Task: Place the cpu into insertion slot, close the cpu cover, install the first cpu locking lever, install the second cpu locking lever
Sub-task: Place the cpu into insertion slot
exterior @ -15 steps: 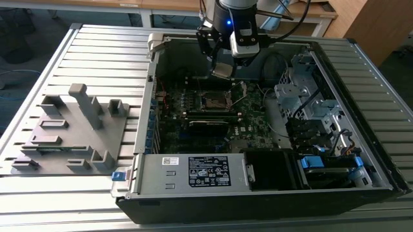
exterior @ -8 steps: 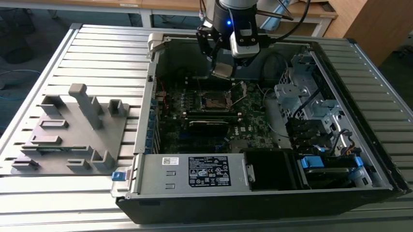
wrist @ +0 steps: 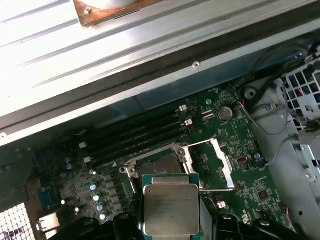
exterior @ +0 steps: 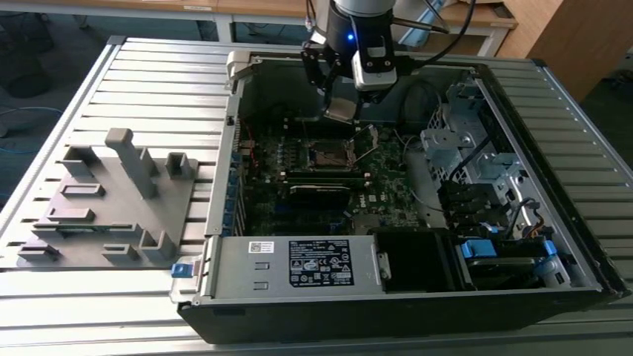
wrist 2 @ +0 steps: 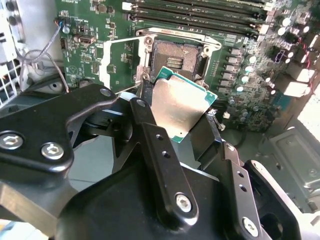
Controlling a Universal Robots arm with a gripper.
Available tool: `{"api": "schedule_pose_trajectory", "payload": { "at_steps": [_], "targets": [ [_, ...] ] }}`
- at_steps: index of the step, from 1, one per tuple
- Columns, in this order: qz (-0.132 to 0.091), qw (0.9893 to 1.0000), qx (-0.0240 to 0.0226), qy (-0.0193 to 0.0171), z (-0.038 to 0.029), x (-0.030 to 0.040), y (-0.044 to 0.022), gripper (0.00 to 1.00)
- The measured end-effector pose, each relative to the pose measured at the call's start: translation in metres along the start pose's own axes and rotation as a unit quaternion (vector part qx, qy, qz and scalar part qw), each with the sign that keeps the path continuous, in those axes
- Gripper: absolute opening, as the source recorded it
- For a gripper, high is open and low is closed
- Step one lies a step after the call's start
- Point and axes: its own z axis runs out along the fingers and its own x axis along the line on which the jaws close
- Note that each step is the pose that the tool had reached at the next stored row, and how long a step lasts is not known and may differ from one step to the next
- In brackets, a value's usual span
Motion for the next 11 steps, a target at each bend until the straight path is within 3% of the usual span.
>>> {"api": "schedule_pose_trajectory", "payload": {
  "at_steps": [5, 11],
  "targets": [
    [0.041, 0.9992, -0.0004, -0.0036, 0.0022, 0.0, -0.0002, 0.54],
    [0.043, 0.9991, -0.0005, -0.0038, 0.0023, 0.0, -0.0002, 0.54]
  ]
}}
